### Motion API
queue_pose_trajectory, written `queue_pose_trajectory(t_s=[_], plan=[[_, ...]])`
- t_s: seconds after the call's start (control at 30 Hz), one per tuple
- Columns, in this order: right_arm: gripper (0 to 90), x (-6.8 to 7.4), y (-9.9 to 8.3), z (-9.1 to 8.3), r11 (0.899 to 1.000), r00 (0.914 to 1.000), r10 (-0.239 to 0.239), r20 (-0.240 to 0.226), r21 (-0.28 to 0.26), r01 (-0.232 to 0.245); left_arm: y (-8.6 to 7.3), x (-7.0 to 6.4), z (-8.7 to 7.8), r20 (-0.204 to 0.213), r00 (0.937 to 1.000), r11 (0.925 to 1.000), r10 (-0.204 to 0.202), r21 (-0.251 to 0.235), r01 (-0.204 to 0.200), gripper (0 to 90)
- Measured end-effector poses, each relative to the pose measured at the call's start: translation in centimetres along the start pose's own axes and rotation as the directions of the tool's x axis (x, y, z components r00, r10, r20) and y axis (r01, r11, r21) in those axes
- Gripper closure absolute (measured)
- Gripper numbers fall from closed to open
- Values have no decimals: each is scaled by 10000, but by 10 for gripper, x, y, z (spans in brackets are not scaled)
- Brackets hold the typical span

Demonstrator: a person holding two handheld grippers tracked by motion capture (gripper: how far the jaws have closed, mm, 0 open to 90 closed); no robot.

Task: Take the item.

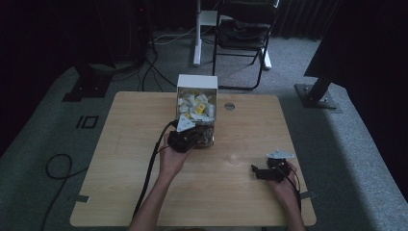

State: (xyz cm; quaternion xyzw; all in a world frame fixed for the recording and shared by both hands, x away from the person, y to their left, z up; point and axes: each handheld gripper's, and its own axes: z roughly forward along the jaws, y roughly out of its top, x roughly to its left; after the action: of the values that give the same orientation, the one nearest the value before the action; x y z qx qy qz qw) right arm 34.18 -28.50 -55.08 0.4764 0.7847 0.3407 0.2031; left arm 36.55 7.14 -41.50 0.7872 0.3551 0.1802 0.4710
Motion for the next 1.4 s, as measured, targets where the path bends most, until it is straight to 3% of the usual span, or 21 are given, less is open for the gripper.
queue_pose_trajectory(t_s=[1.4], plan=[[135,0,0,0,10000,10000,6,-5,5,-5,5,-19,14,544,9982,9997,238,-17,-237,900]])
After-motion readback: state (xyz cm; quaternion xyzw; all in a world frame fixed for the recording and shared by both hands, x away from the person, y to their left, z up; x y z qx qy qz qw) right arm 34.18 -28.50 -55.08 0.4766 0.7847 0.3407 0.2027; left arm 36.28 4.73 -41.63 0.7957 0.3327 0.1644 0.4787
